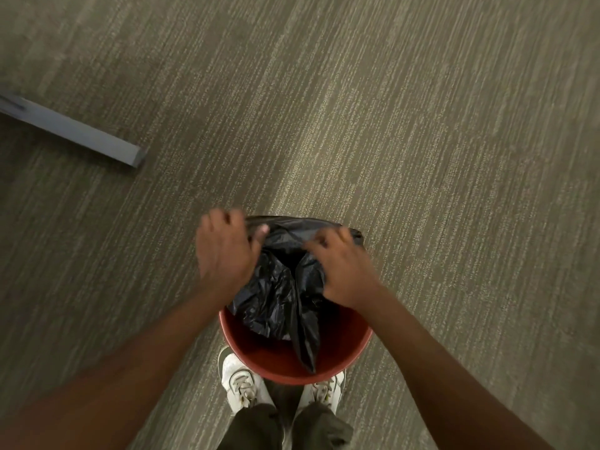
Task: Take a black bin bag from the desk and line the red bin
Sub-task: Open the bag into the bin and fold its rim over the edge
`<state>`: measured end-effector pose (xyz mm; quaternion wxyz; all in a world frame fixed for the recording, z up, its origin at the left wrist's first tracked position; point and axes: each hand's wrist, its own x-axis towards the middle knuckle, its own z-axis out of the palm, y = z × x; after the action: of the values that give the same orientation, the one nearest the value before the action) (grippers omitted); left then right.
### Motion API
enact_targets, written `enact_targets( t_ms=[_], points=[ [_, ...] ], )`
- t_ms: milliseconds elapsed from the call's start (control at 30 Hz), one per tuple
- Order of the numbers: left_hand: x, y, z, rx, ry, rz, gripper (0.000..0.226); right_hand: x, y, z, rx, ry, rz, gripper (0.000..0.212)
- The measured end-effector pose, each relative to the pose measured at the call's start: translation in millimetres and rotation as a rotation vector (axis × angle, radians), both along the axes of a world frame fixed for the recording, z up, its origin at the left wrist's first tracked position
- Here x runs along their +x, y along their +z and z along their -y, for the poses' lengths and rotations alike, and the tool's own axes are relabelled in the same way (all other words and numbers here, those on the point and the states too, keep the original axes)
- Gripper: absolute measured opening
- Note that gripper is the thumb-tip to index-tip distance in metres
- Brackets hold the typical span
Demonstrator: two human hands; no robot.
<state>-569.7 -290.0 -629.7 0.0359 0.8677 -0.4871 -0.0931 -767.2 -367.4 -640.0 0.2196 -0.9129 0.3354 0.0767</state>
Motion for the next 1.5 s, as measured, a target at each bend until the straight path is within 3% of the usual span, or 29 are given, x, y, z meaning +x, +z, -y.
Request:
enact_targets(
  t_ms=[67,167,233,333,433,533,633,733,800,833,900,1033,1133,1200,1267,1333,1433,1500],
  points=[
    [-12.6,-3.1,-11.2,0.052,-0.339,-0.021,0.063,0.2,-7.6,-3.3,-0.036,0.118,-0.112,0.055],
    [-14.7,-14.7,-27.6,0.228,-0.710,0.008,0.072,-7.9,-11.8,1.4,-0.130,0.179,-0.137,0.021],
    [-9.9,-15.6,-34.5,0.273,-0.777,0.015,0.064,-22.1,-9.1,7.8,-0.149,0.190,-0.080,0.015],
    [6.8,-12.0,-46.0,0.190,-0.778,0.013,0.033,-55.0,-1.7,18.6,-0.164,0.191,0.050,0.000],
    [27.8,-0.7,-64.9,0.126,-0.791,-0.039,0.019,-97.8,7.8,22.6,-0.220,0.145,0.057,0.017],
    [44.1,11.4,-88.5,0.185,-0.845,-0.060,0.025,-139.4,11.3,16.1,-0.233,0.083,-0.012,0.019],
    [54.5,8.7,-117.2,0.208,-0.840,-0.054,0.041,-171.9,5.9,-0.4,-0.084,-0.022,-0.120,0.029],
    [52.7,6.2,-135.5,0.139,-0.627,-0.174,0.061,-178.6,-4.3,-19.5,0.112,-0.316,-0.176,0.041],
    [40.6,9.9,-133.5,0.045,-0.290,-0.310,0.064,-164.2,-4.3,-29.8,0.270,-0.648,-0.108,0.027],
    [34.2,6.9,-131.8,0.008,-0.096,-0.346,0.061,-150.2,0.5,-33.3,0.408,-0.868,-0.020,0.023],
    [19.9,5.0,-126.1,0.015,0.256,-0.388,0.052,-121.6,7.2,-39.5,0.701,-1.273,0.132,0.037],
    [-13.6,11.4,-110.9,0.021,0.862,-0.548,0.031,-87.6,6.9,-46.1,0.924,-1.625,0.237,0.045],
    [-40.6,13.4,-104.8,0.043,1.315,-0.630,0.097,-78.5,9.2,-49.1,0.965,-1.751,0.261,0.042],
    [-55.3,9.2,-109.2,0.006,1.510,-0.735,0.115,-78.9,11.4,-58.6,1.023,-1.800,0.251,0.031],
    [-69.7,4.6,-115.2,-0.034,1.601,-1.015,0.095,-80.8,11.7,-74.5,1.102,-1.807,0.228,0.020],
    [-81.9,-1.4,-119.9,-0.082,1.620,-1.295,0.051,-83.2,10.2,-87.3,1.111,-1.790,0.238,0.005],
    [-86.9,-8.3,-118.4,-0.236,1.661,-1.436,0.019,-86.8,3.4,-93.5,1.032,-1.847,0.350,0.011],
    [-85.0,-7.2,-119.5,-0.360,1.699,-1.526,0.015,-87.2,3.9,-94.8,1.037,-1.912,0.486,0.005]
  ],
)
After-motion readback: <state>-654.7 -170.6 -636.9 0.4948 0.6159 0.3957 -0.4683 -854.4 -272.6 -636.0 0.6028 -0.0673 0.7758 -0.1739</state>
